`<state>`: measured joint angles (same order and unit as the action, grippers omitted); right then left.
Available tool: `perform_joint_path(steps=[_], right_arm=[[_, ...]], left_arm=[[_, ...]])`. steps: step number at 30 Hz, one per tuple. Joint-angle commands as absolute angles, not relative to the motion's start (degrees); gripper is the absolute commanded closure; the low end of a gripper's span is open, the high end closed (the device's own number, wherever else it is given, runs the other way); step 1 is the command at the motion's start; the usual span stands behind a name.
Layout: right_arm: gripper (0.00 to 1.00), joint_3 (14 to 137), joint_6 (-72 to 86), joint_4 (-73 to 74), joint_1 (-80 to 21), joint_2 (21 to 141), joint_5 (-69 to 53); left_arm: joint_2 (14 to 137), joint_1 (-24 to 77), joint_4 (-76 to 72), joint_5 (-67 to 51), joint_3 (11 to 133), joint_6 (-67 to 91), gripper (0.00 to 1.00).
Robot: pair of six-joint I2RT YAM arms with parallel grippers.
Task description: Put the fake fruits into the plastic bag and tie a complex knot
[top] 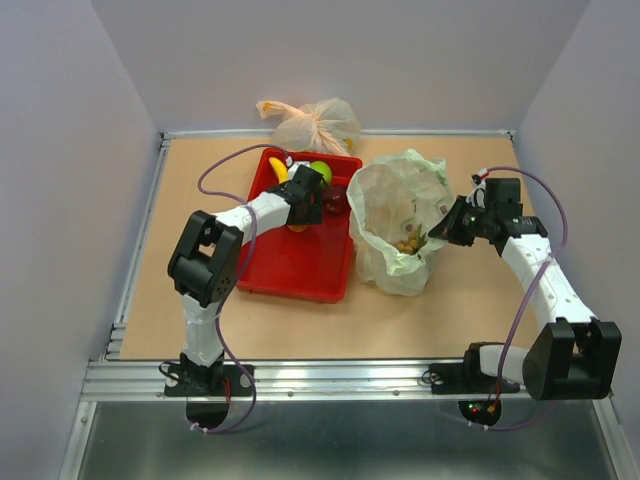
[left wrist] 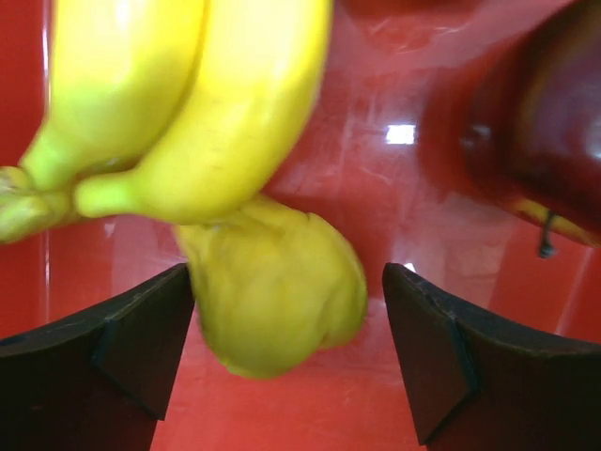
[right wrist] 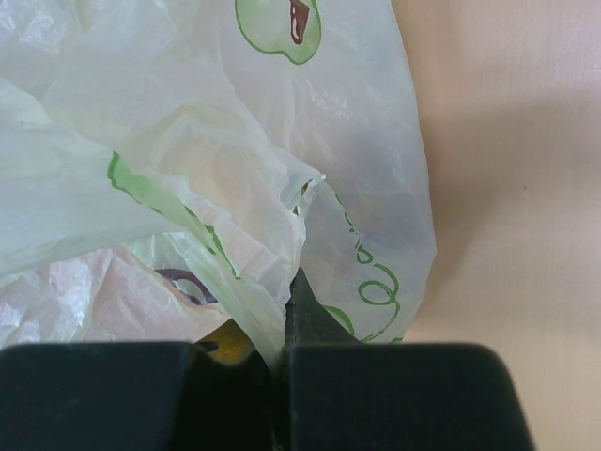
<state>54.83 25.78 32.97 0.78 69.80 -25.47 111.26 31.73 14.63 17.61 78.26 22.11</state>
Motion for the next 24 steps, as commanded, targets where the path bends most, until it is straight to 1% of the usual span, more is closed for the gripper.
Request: perform_joint_path(steps=[1,4,5,8,9,10,11,13,14,16,19,21,24], right_arm=[[1.0,56.16,24.61,31.64,0.97,68.91,-24.96],[1.0,55.46,24.7,31.64,0.97,68.56,-24.96],[1.0,55.37,24.7,31.64,0.97,68.38,-25.05],[0.99,55.11,24.52,31.73,0.97,68.2,-25.22],[1.0,55.11,24.52,31.64,0.97,68.29,-25.14],[1.0,55.19,24.61,31.55,0.97,68.38,-25.14],[1.0,55.2,24.52,31.64,0.97,68.47,-25.14],[1.0,55.37,24.52,31.64,0.97,68.73,-25.31],[1.0,55.46,24.52,31.64,0.97,68.82,-25.4],[1.0,55.46,24.52,31.64,0.97,69.08,-25.49],[0.99,55.46,24.78,31.64,0.97,69.26,-25.66],[1.0,55.81,25.05,31.55,0.97,69.35,-25.93],[1.0,56.51,25.58,31.47,0.97,69.78,-26.37]], left_arm=[[110.14,31.2,16.7,17.76,78.49,23.91,0.15],[107.32,31.2,16.61,15.56,78.14,22.68,0.27],[106.18,31.2,16.44,14.86,78.05,22.15,0.37],[100.56,31.29,15.21,10.3,78.05,19.08,0.53],[97.59,31.72,14.42,8.46,78.13,17.42,0.62],[96.34,31.73,14.33,7.22,78.57,16.18,0.66],[95.02,31.82,14.15,3.81,79.97,15.21,0.68],[90.54,32.87,12.67,1.42,81.12,13.54,0.69],[88.96,33.13,11.44,-3.64,81.91,11.88,0.69],[84.3,34.79,6.09,-7.98,82.61,9.85,0.69],[80.26,36.65,-2.59,-19.3,82.35,5.9,0.69],[79.19,39.28,-5.87,-25.19,81.31,3.18,0.69],[79.88,43.85,-8.61,-28.2,80.51,0.36,0.7]])
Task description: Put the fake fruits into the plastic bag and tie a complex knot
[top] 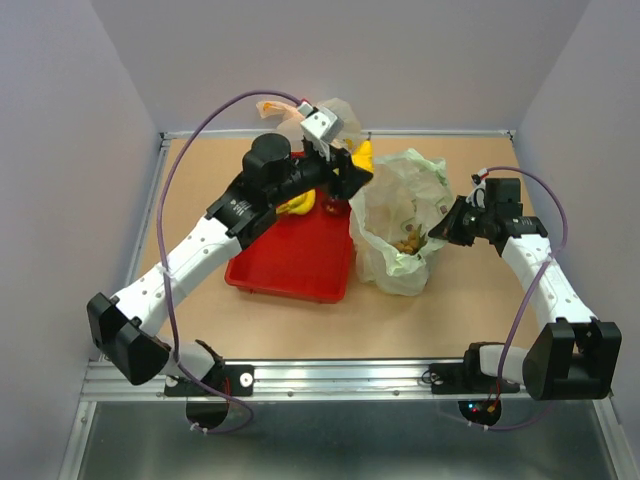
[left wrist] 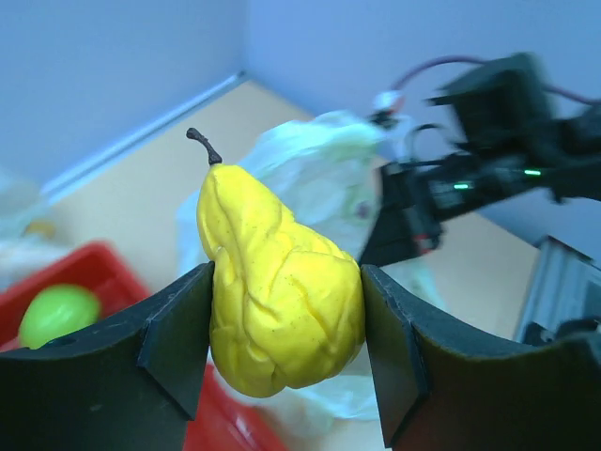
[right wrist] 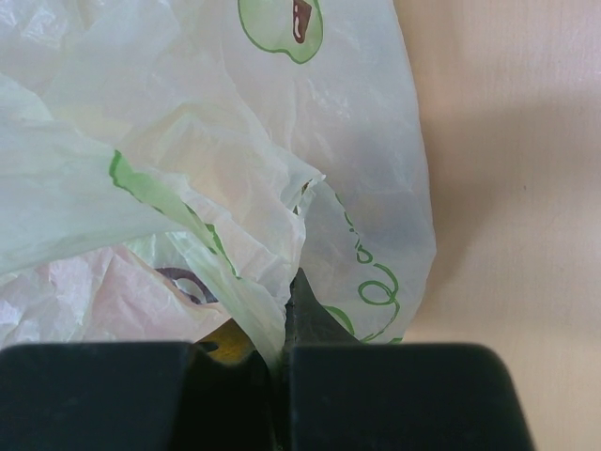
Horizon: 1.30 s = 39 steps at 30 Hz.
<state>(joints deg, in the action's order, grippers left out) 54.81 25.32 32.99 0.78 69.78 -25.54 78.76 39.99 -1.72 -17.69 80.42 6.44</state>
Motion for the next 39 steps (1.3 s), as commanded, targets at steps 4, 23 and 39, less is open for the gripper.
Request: perform_joint_path(steps=[4,23,39], right_arm=[[1.0,58.35,26.19,31.29,0.97,70.14,-26.81],[1.0,57.83,25.49,31.38,0.97,70.23,-26.54],[1.0,57.31,24.87,31.46,0.97,70.31,-26.02]], left_arm=[[83.92,46.32,-9.14,-29.44,80.86,-1.75,0.57],[73.83,30.16,-3.8,-28.83,71.46,-4.19,0.05],[88.32,22.77,0.26,-16.7,62.31,-31.64,0.04]])
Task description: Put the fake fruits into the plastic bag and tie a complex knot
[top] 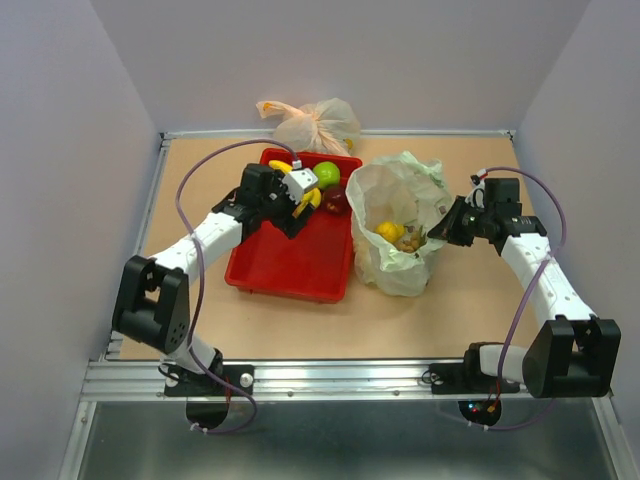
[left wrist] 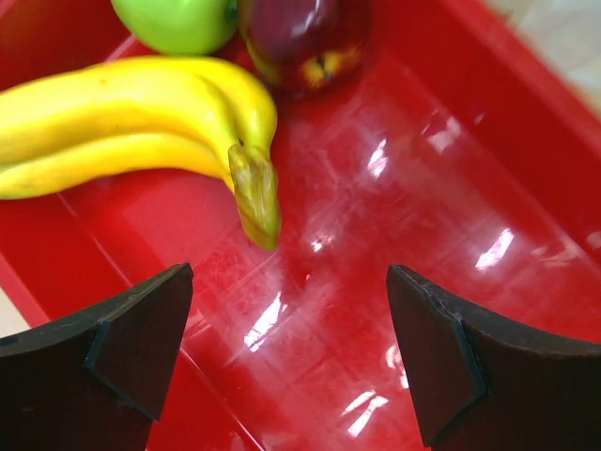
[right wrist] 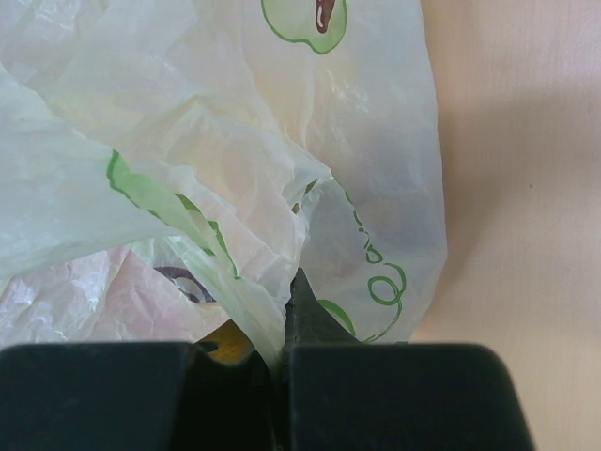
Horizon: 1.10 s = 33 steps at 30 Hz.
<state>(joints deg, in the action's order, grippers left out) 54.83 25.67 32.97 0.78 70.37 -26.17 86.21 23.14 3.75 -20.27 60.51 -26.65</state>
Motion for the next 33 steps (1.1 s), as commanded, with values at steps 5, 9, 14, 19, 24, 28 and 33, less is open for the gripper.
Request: perform_joint_path(steps=[5,9,14,19,24,28,33], right_arm=[[1.0,57.3,24.43,31.46,0.97,70.49,-25.66],[1.0,57.57,24.26,31.46,0.97,70.58,-25.31],[1.0,57.48,24.17,31.55,0.97,70.23,-24.96],[1.0,57.48,23.91,31.55,0.97,69.96,-24.61],[1.0,57.66,23.56,31.64,0.97,69.87,-24.79],[1.0,57.66,23.82,31.64,0.97,69.87,-25.05],[1.0,58.01,23.64,31.73,0.97,70.31,-25.49]], left_arm=[[96.84,22.85,-1.23,-17.49,67.23,-32.96,0.05],[102.12,22.76,-2.02,-17.49,71.18,-32.0,0.11],[105.72,22.67,-3.34,-19.16,75.05,-30.15,0.45],[106.35,22.15,3.32,-20.12,78.66,-31.46,0.85],[100.39,19.35,11.06,-28.26,82.78,-30.5,1.0],[89.95,17.49,20.8,-42.24,86.56,-32.95,1.0],[78.94,17.05,18.56,-62.44,85.96,-27.44,1.0]])
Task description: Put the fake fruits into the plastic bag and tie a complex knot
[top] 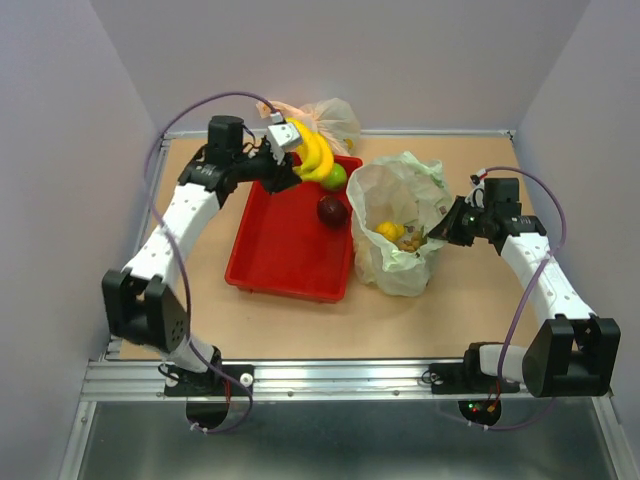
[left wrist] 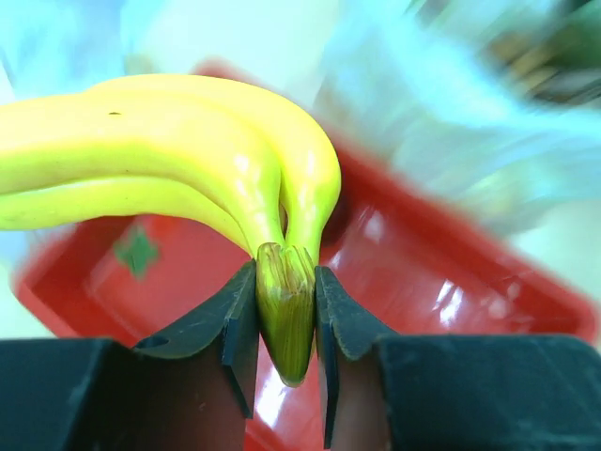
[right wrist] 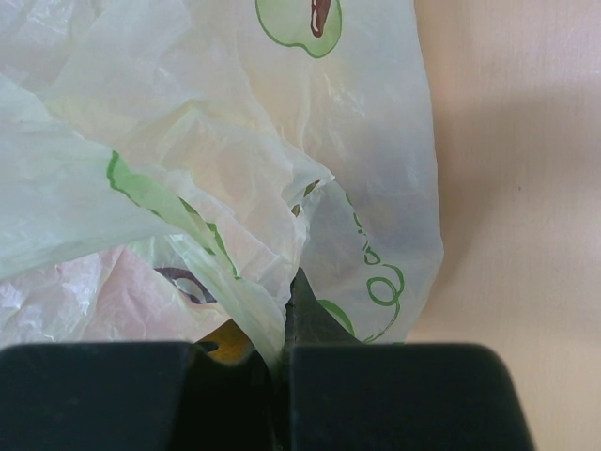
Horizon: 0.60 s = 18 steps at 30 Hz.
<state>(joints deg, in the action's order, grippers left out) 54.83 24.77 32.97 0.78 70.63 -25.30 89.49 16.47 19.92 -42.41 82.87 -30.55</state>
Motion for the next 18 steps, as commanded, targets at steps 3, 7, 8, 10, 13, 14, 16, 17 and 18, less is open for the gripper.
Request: perform_joint_path(steps=[3,7,8,10,13,14,16,17,18], right_arm=[[0.99,58.44,23.47,31.64,0.97,70.93,-25.66],[1.0,59.76,23.2,31.64,0.97,71.63,-25.93],[1.0,59.85,23.2,31.64,0.97,71.89,-25.93],[0.99,60.47,23.12,31.64,0.97,72.07,-26.1],[1.0,60.91,23.2,31.47,0.97,72.33,-26.63],[1.0,61.0,23.2,31.55,0.97,72.25,-26.63],[1.0,61.35,23.03,31.64,0.97,72.25,-26.54],[0.99,61.43,22.85,31.64,0.97,72.16,-26.46],[1.0,61.7,22.59,31.64,0.97,72.07,-26.19]], left_arm=[[71.74,17.23,5.42,-69.41,80.53,-15.45,1.0],[68.56,20.56,-3.51,-72.6,76.82,-4.57,1.0],[68.47,22.13,-3.6,-72.68,76.73,-4.48,1.0],[69.25,26.61,-4.04,-73.82,76.73,-3.7,1.0],[71.45,31.62,-4.48,-75.66,77.43,-1.76,1.0],[73.28,32.68,-4.92,-75.76,77.78,-0.28,1.0],[76.18,34.62,-5.01,-75.15,78.39,2.45,1.0],[77.07,34.98,-5.36,-74.36,78.22,5.68,1.0],[77.86,35.24,-6.41,-74.36,77.96,7.1,1.0]])
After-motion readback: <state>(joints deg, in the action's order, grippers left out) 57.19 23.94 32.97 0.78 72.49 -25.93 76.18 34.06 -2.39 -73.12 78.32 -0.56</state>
